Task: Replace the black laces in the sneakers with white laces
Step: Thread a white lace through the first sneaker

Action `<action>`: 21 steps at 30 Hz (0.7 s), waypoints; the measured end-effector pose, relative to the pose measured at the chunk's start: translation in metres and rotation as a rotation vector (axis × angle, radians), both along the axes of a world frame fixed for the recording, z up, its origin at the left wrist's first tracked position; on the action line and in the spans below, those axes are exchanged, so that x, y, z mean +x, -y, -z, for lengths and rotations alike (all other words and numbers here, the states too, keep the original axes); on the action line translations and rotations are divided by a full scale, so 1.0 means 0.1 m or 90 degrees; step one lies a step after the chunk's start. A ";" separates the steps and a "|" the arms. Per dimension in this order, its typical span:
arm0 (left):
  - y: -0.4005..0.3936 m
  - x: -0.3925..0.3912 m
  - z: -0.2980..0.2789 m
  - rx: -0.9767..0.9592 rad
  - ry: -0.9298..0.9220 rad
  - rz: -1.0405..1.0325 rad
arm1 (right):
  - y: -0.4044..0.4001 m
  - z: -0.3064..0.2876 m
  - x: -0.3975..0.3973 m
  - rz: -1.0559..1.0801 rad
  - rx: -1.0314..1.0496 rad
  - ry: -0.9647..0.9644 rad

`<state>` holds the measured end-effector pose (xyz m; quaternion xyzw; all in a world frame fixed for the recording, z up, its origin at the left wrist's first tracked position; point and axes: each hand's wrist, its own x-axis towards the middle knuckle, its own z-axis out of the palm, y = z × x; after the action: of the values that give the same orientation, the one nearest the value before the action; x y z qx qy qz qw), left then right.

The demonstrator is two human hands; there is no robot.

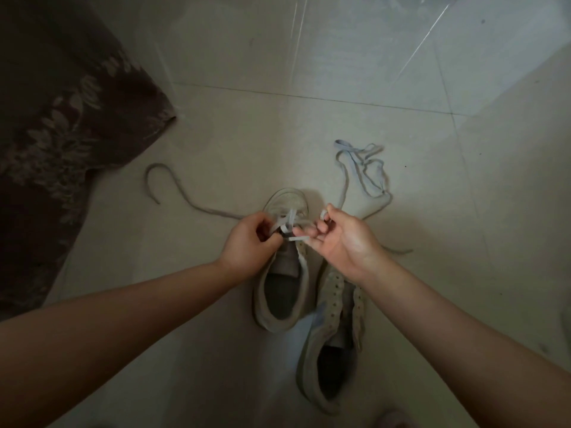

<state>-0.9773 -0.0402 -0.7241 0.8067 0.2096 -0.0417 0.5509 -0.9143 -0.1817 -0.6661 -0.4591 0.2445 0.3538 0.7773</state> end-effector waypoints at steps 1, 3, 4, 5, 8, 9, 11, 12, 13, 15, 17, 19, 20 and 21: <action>-0.02 0.00 0.00 0.004 0.005 0.003 | 0.00 0.02 0.01 -0.005 -0.046 -0.011; -0.07 0.00 -0.02 0.015 0.016 0.005 | 0.08 0.07 0.08 -0.079 -0.229 0.066; -0.10 0.01 -0.02 0.026 0.023 0.006 | 0.16 0.07 0.13 -0.153 -0.358 0.162; -0.13 0.02 -0.03 0.040 0.030 0.010 | 0.24 0.06 0.16 -0.240 -0.481 0.269; -0.20 0.04 -0.02 0.062 0.034 0.034 | 0.34 0.01 0.17 -0.476 -0.626 0.457; -0.20 0.04 -0.01 0.064 0.035 0.042 | 0.32 0.00 0.14 -0.553 -0.632 0.483; -0.20 0.04 0.00 0.067 0.039 0.054 | 0.25 0.00 0.07 -0.690 -0.687 0.548; -0.20 0.04 0.00 0.068 0.042 0.057 | 0.23 0.00 0.05 -0.730 -0.724 0.588; -0.19 0.04 -0.01 0.068 0.047 0.058 | 0.20 -0.01 0.06 -0.748 -0.752 0.623; -0.20 0.04 -0.01 0.071 0.052 0.067 | 0.19 -0.04 0.07 -0.739 -0.752 0.643; -0.21 0.03 -0.02 0.080 0.056 0.082 | 0.20 -0.03 0.10 -0.729 -0.695 0.625; -0.24 0.03 -0.01 0.095 0.068 0.089 | 0.25 -0.01 0.16 -0.715 -0.654 0.605; -0.26 0.03 0.00 0.102 0.073 0.089 | 0.31 0.00 0.22 -0.683 -0.657 0.596; -0.27 0.03 0.00 0.105 0.074 0.089 | 0.38 0.01 0.30 -0.628 -0.667 0.584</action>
<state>-0.9742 -0.0130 -0.7245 0.8629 0.1235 -0.0160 0.4897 -0.8844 -0.2198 -0.6671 -0.9111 -0.1907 0.2723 0.2438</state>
